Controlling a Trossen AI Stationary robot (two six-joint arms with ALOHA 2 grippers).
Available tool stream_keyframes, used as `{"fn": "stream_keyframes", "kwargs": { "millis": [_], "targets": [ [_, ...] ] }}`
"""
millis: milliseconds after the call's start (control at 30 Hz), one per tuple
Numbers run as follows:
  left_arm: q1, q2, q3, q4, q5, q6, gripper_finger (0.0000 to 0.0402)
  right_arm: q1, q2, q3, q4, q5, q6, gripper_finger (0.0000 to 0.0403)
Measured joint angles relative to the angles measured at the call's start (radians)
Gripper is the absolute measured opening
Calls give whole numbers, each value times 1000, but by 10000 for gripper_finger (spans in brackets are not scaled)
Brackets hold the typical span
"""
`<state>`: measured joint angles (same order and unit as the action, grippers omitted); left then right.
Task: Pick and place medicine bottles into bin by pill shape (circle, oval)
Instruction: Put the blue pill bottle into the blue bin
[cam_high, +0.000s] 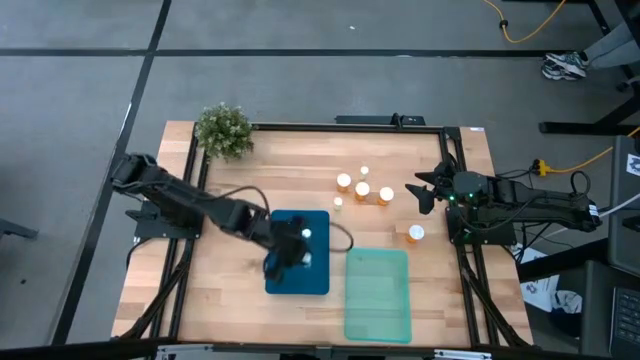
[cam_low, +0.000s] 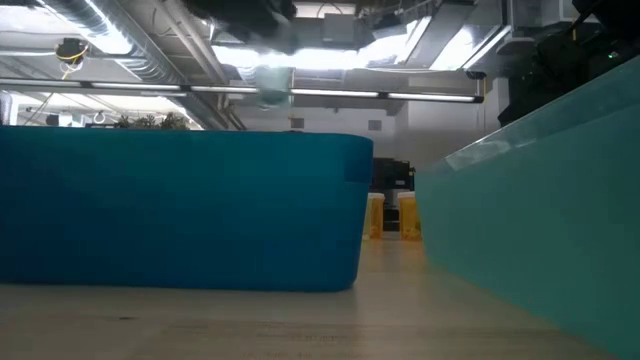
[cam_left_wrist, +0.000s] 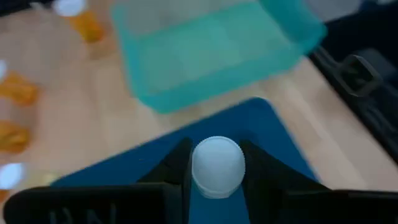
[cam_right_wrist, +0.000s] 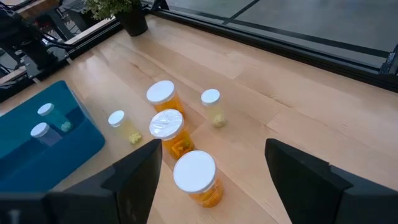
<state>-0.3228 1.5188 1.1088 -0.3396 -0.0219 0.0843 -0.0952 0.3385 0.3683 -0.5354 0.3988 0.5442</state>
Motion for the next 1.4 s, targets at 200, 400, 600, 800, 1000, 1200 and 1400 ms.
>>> {"fn": "stream_keyframes", "kwargs": {
  "millis": [200, 400, 600, 800, 1000, 1200, 1400],
  "targets": [
    [-48, 48, 0, -2, -39, 1, 86, 0, 0, 0, 0, 0, 1, 287],
    [-5, 162, 0, 23, -48, 24, 86, 0, -1, 0, 0, 0, 1, 287],
    [34, 252, 0, 133, -34, 90, 86, 0, 0, 0, -1, 0, 0, 287],
    [69, 298, 0, 161, 38, 88, 85, 0, 0, 0, -1, 0, 0, 287],
    [67, 298, 0, 161, 31, 121, 85, 0, 0, 0, -1, 0, -1, 287],
    [83, 298, 0, 157, -10, 183, 85, 0, 0, 0, 0, 0, -2, 287],
    [94, 298, 0, 151, -15, 173, 85, 0, 0, 0, -1, 0, -2, 287]
  ]
}}
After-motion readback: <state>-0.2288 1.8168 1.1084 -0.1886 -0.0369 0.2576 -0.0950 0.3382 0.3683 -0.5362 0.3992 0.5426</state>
